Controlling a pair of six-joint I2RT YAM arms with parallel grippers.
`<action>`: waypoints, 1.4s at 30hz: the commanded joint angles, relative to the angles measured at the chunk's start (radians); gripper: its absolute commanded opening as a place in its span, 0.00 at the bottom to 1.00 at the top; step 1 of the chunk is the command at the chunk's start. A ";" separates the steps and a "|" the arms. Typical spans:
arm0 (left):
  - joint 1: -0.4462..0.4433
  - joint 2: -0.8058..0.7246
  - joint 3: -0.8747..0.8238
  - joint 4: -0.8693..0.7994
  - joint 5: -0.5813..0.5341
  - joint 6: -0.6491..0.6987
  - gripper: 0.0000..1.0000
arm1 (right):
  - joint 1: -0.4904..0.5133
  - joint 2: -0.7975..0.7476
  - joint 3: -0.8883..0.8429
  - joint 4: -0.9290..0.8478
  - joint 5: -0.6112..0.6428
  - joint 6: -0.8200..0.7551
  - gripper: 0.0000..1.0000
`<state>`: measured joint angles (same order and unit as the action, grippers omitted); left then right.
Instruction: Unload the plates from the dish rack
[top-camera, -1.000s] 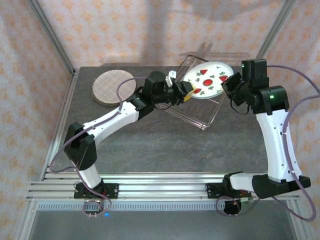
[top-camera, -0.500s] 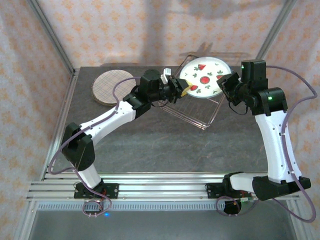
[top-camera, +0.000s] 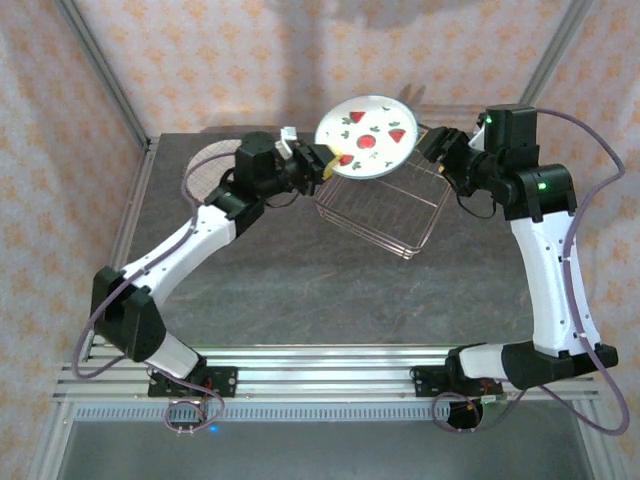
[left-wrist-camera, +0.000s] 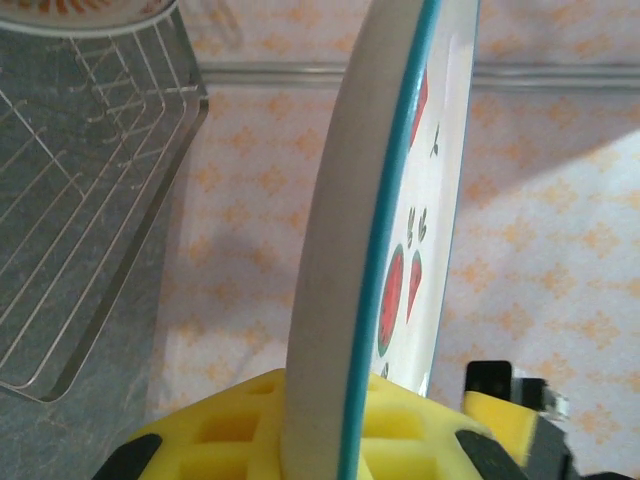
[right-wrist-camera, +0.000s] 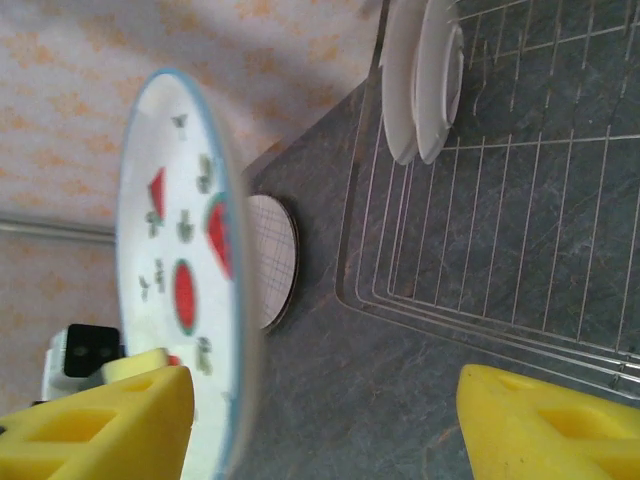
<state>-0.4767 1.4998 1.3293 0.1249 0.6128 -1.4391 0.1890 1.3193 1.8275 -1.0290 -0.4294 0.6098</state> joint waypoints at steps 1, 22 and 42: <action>0.040 -0.128 -0.024 0.067 0.004 0.029 0.00 | 0.009 -0.002 0.031 0.027 -0.074 -0.106 0.70; 0.313 -0.595 -0.401 -0.278 -0.041 0.177 0.00 | 0.320 -0.244 -0.416 0.640 -0.054 -0.621 0.72; 0.304 -0.846 -0.849 -0.260 -0.112 0.241 0.00 | 0.378 -0.288 -0.579 0.663 -0.038 -0.762 0.76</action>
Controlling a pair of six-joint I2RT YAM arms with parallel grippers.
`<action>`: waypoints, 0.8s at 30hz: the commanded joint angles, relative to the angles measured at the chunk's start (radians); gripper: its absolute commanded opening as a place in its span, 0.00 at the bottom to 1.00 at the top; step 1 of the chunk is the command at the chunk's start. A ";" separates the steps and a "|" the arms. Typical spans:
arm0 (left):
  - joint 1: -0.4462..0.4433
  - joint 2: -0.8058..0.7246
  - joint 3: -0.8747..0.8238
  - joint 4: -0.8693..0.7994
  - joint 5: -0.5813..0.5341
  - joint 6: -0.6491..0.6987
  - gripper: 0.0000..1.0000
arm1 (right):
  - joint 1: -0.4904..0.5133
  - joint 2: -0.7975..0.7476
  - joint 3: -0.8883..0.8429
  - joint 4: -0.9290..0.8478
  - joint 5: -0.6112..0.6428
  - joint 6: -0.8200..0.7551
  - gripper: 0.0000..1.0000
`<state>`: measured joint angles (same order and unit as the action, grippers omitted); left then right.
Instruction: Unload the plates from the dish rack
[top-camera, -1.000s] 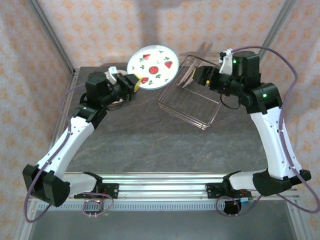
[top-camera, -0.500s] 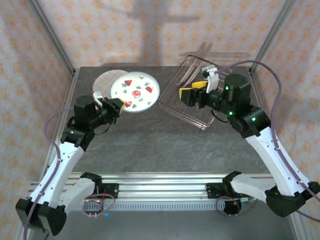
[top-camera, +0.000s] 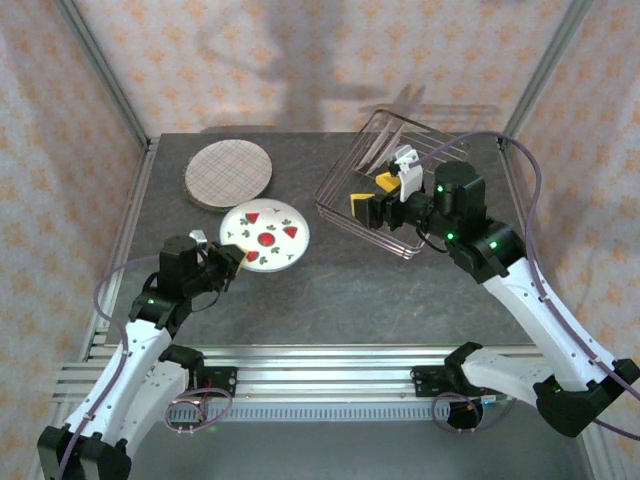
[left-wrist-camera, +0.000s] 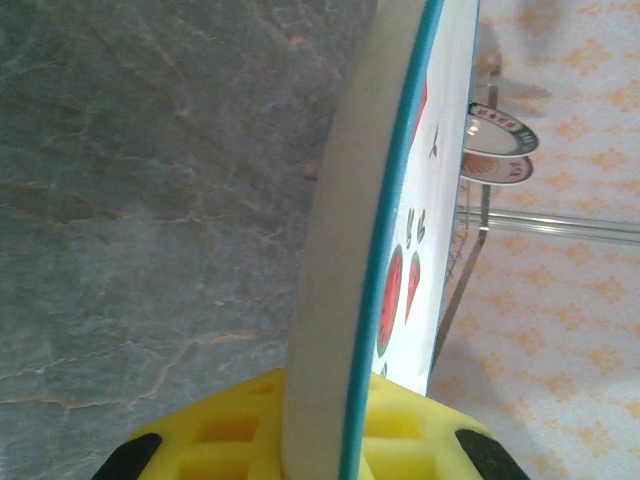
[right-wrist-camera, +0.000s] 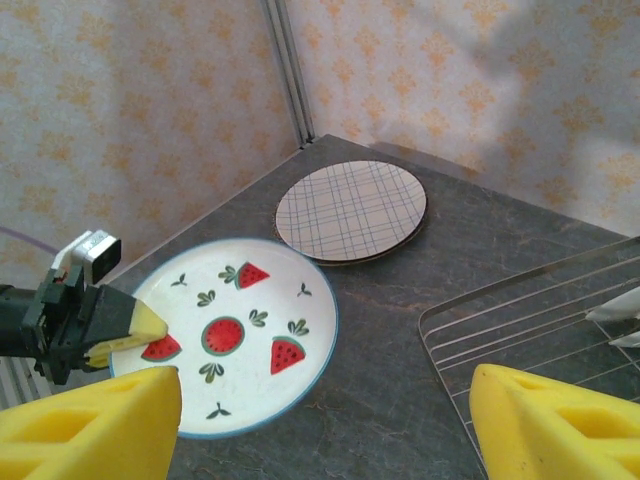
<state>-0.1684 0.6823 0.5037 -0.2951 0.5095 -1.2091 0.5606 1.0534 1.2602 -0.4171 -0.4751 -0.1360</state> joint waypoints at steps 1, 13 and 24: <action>-0.008 -0.029 -0.041 0.171 -0.015 0.020 0.00 | 0.007 -0.020 -0.015 0.052 0.006 -0.013 0.76; -0.110 0.063 -0.183 0.367 -0.096 0.070 0.00 | 0.014 -0.011 -0.035 0.065 0.004 0.001 0.76; -0.121 0.158 -0.237 0.484 -0.122 0.095 0.00 | 0.019 0.000 -0.033 0.067 -0.003 0.019 0.76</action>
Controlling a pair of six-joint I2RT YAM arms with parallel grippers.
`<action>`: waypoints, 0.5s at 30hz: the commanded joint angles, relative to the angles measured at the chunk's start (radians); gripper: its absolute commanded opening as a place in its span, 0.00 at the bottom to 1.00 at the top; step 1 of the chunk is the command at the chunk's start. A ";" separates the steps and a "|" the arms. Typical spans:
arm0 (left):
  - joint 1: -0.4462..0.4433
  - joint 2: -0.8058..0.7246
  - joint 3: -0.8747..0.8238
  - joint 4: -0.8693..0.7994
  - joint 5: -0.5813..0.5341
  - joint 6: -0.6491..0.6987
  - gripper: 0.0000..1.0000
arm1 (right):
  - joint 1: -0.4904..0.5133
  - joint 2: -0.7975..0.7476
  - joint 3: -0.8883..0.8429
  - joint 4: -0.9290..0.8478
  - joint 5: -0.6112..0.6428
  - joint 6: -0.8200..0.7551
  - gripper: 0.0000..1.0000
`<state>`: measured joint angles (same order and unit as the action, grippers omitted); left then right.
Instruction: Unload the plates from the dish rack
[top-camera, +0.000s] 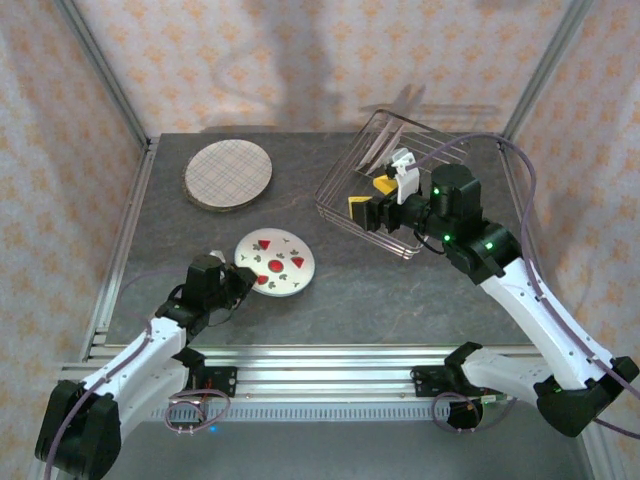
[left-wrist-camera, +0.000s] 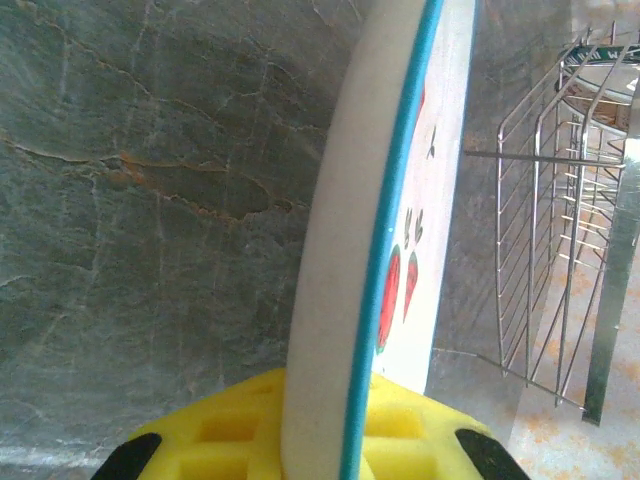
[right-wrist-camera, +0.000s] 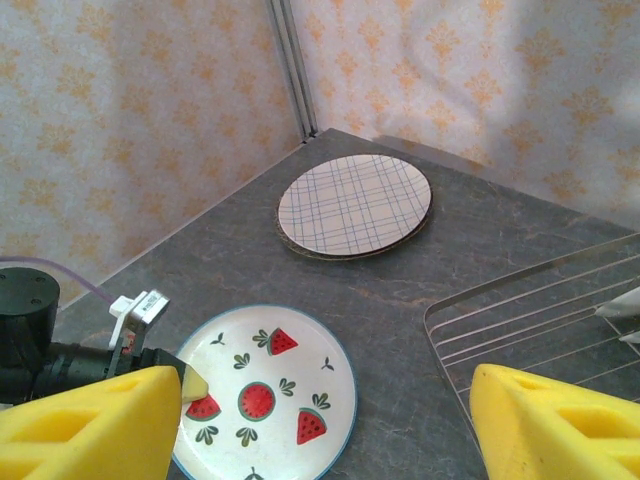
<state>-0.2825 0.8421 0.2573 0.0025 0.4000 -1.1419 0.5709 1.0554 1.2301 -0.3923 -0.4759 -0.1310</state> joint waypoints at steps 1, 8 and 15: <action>-0.007 0.010 0.005 0.201 -0.013 0.027 0.00 | 0.008 0.000 -0.003 0.043 -0.003 0.016 0.76; -0.007 0.111 0.007 0.290 -0.011 0.033 0.00 | 0.009 0.008 0.005 0.044 -0.005 0.024 0.76; -0.007 0.227 0.023 0.378 -0.009 0.039 0.00 | 0.008 0.014 0.009 0.038 -0.005 0.033 0.76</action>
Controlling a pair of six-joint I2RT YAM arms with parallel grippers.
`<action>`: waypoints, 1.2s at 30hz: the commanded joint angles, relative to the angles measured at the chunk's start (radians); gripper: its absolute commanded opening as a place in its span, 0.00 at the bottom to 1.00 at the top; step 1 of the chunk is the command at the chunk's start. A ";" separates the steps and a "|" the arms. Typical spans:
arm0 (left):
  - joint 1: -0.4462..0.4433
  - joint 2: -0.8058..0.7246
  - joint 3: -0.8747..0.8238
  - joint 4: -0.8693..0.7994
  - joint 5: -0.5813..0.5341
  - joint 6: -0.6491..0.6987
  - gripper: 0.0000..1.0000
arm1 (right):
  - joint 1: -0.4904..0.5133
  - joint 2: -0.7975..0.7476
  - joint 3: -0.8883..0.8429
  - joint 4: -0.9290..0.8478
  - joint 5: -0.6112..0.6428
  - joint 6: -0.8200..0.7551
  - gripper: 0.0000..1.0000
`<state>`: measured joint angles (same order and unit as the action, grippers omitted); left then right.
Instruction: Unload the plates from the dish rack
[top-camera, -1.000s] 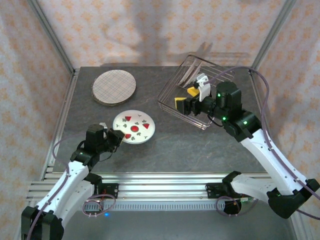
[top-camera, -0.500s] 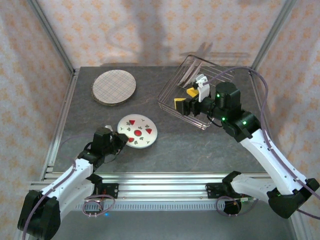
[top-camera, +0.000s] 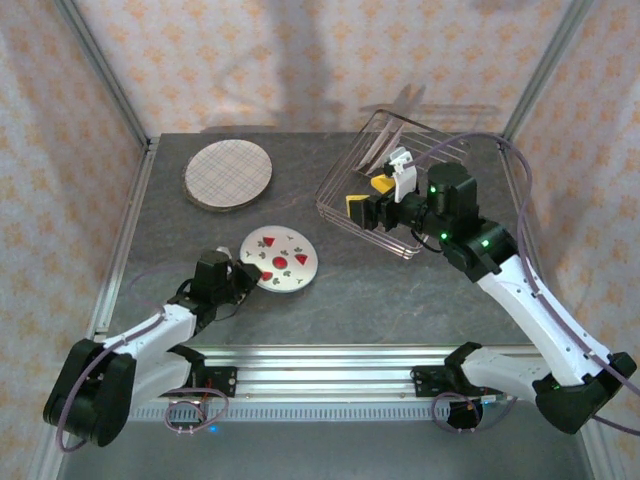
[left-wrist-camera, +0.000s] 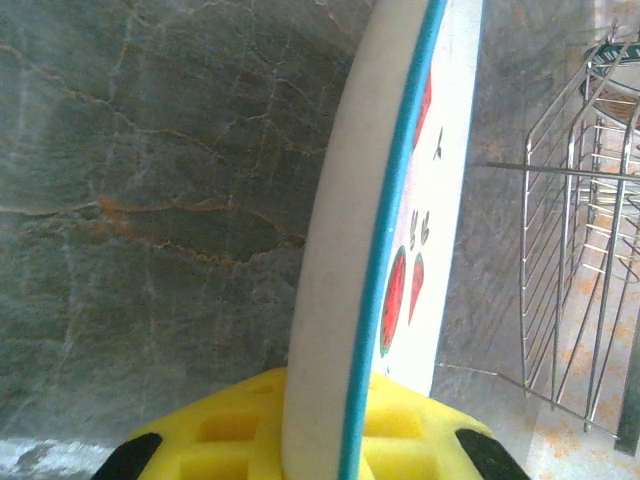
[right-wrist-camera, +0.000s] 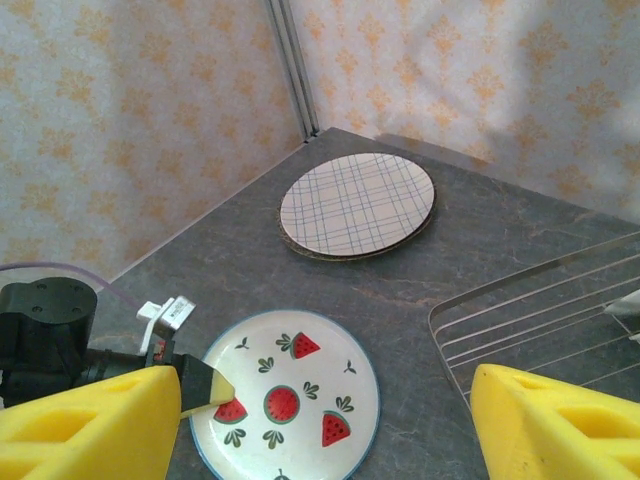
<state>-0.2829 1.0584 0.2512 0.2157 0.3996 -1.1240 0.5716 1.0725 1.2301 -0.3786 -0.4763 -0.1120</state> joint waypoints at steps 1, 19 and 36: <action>-0.007 0.024 0.034 0.171 -0.009 0.025 0.00 | 0.007 -0.003 0.011 0.021 -0.003 0.015 0.76; -0.007 0.090 0.051 0.077 -0.022 0.085 0.16 | 0.007 0.001 0.032 -0.005 0.017 0.020 0.77; -0.007 0.100 0.076 0.018 -0.027 0.103 0.46 | 0.007 0.004 0.046 -0.019 0.032 0.038 0.78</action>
<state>-0.2829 1.1648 0.2935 0.2272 0.3973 -1.0451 0.5716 1.0809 1.2400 -0.3901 -0.4671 -0.0860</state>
